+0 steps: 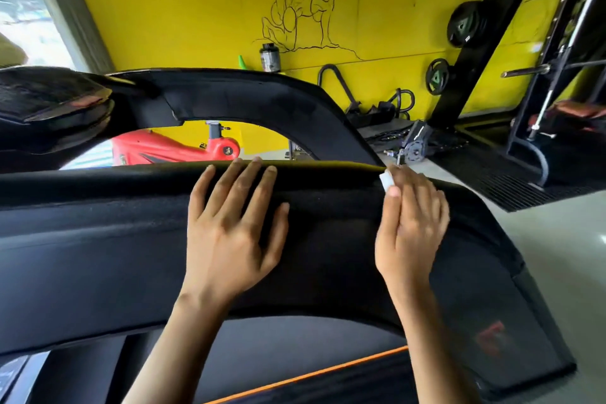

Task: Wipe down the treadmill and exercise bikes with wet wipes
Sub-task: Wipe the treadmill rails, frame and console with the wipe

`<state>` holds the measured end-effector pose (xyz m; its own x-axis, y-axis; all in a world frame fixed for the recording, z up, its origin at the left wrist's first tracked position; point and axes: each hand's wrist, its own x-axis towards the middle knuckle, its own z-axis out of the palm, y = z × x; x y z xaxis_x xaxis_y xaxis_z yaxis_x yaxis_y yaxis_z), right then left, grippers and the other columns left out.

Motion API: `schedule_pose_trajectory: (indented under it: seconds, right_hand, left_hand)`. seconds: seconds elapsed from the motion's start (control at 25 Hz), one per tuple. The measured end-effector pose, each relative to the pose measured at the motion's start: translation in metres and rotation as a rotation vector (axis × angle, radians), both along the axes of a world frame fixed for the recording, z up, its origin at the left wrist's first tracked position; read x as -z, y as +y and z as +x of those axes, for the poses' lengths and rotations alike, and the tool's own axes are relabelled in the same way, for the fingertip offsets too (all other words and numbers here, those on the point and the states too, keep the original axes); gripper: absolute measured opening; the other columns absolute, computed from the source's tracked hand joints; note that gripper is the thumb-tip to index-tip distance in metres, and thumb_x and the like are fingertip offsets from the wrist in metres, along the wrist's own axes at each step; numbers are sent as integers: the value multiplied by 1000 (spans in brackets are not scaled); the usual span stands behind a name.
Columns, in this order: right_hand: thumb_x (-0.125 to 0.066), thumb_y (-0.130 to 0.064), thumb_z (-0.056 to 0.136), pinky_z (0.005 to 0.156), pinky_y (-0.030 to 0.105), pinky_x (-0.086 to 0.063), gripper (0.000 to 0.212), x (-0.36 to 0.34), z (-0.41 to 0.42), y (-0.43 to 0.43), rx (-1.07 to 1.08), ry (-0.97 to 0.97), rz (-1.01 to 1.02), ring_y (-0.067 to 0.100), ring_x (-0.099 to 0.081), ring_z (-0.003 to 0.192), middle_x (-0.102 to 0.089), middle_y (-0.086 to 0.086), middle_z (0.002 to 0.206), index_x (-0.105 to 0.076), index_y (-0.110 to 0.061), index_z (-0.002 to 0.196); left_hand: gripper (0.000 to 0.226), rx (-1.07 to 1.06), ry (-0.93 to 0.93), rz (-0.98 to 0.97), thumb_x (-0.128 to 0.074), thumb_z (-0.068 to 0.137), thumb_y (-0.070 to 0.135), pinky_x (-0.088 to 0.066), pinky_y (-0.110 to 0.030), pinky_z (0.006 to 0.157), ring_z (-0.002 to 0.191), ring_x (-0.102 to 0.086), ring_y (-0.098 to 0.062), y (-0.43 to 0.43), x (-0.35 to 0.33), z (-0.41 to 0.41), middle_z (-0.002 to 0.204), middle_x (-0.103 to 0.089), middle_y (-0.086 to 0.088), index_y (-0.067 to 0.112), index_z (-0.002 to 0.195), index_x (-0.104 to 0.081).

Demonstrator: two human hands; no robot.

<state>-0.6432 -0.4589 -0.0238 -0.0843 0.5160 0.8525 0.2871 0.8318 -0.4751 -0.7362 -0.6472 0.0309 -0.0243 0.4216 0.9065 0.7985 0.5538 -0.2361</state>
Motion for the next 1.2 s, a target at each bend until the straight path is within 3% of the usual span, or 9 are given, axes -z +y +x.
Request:
schedule_pose_trajectory:
  seconds: [0.12,0.24,0.32,0.52,0.72,0.88,1.0,1.08,1.2]
  right_hand:
    - [-31,-25,101,106,51,-33,41,-3,3,7,-74,51,-87,31,-54,120,-62,8,126,-64,-9,121]
    - [-27,-28,103,113,43,-25,44,0,7,-1,-316,-42,107,25,-45,130,-53,6,138,-55,-11,132]
    - [-22,-32,104,114,45,-23,45,21,16,22,-292,-35,120,23,-41,134,-48,4,143,-51,-16,135]
    - [-34,-25,96,109,56,-28,40,46,39,83,-217,328,-393,23,-43,129,-53,-2,132,-61,-12,123]
    - [-30,-30,100,108,35,-31,43,35,47,103,-324,6,-142,19,-51,122,-60,2,127,-61,-14,125]
    - [-23,-40,102,106,47,-34,51,110,68,145,-86,295,-558,28,-54,111,-63,1,107,-64,-12,112]
    - [-24,-28,105,120,40,-8,37,135,70,141,-64,426,-832,21,-15,147,-35,-8,146,-42,-25,137]
    - [-22,-26,105,121,38,-1,41,117,60,118,-171,379,-707,12,-3,148,-22,-13,154,-30,-28,145]
    - [-17,-33,104,120,34,0,47,120,52,95,-234,171,-347,16,-7,148,-11,-15,157,-16,-34,151]
  left_hand:
    - [38,43,17,-68,-51,93,28,-43,-49,98,111,-62,-35,31,1,14,120,-65,-17,1,114,-68]
    - [38,102,17,-148,-52,92,27,-44,-49,97,114,-61,-33,68,7,29,122,-64,-17,2,116,-67]
    - [38,103,22,-184,-52,92,28,-44,-49,98,115,-60,-33,88,11,36,123,-64,-16,3,116,-67]
    - [37,88,47,-233,-50,92,29,-43,-49,98,112,-62,-33,129,20,52,120,-65,-16,5,114,-68]
    - [37,135,78,-306,-47,92,26,-40,-47,98,108,-64,-33,183,36,73,117,-67,-16,5,113,-68]
    - [40,126,126,-321,-45,94,26,-40,-49,99,111,-62,-34,204,53,81,122,-64,-19,4,119,-66]
    - [40,144,154,-317,-46,94,26,-38,-48,102,115,-61,-33,209,62,86,126,-61,-19,5,123,-64]
    - [41,155,156,-319,-47,94,26,-36,-48,104,118,-59,-33,210,66,87,129,-59,-19,4,125,-62]
    - [41,198,173,-340,-46,95,26,-32,-48,108,125,-53,-32,208,73,88,136,-54,-18,4,126,-62]
